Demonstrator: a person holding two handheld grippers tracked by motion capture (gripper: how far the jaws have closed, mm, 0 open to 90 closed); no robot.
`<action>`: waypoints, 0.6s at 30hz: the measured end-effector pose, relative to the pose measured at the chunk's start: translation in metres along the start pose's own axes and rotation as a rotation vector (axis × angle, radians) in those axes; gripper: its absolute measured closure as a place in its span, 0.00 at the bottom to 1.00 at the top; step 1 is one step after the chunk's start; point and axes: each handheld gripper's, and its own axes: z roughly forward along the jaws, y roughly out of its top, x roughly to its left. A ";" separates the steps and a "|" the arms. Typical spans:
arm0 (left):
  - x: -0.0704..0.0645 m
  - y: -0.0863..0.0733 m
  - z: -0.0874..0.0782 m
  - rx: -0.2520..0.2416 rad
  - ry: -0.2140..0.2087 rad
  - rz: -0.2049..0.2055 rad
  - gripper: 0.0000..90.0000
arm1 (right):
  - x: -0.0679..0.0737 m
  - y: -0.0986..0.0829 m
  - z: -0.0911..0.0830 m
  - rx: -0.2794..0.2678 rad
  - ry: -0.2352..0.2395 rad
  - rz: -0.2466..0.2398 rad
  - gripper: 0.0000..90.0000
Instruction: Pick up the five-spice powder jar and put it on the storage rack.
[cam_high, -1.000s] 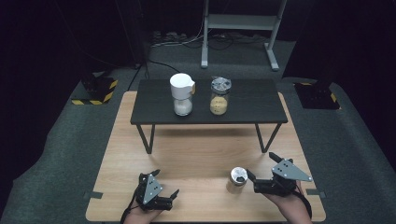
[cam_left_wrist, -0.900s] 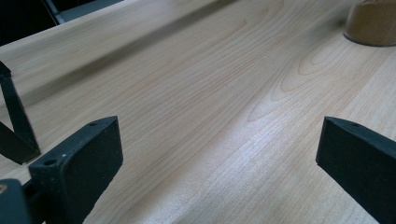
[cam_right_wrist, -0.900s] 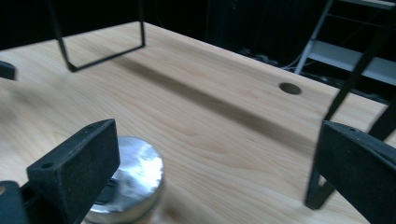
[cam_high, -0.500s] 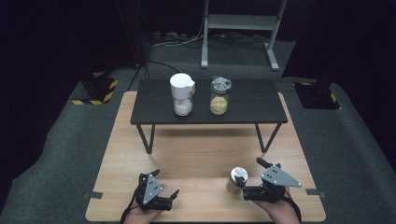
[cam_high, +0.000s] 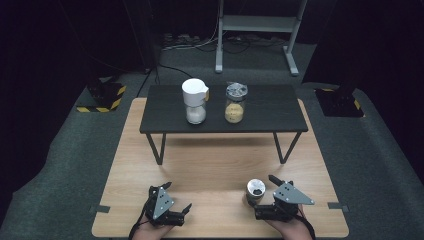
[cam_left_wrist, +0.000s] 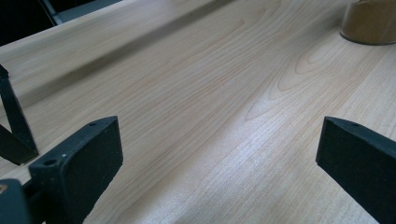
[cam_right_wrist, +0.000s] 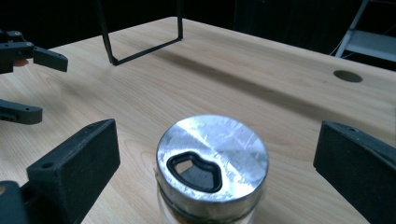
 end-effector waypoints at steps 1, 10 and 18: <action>0.000 0.000 0.000 0.000 -0.001 0.001 0.01 | 0.001 -0.002 0.001 0.005 0.001 -0.001 0.00; 0.000 0.000 0.000 -0.001 -0.001 0.001 0.01 | 0.005 -0.015 0.007 0.015 -0.013 0.016 0.00; 0.000 0.000 -0.001 -0.001 0.001 0.002 0.01 | 0.008 -0.024 0.010 -0.014 -0.020 0.011 0.08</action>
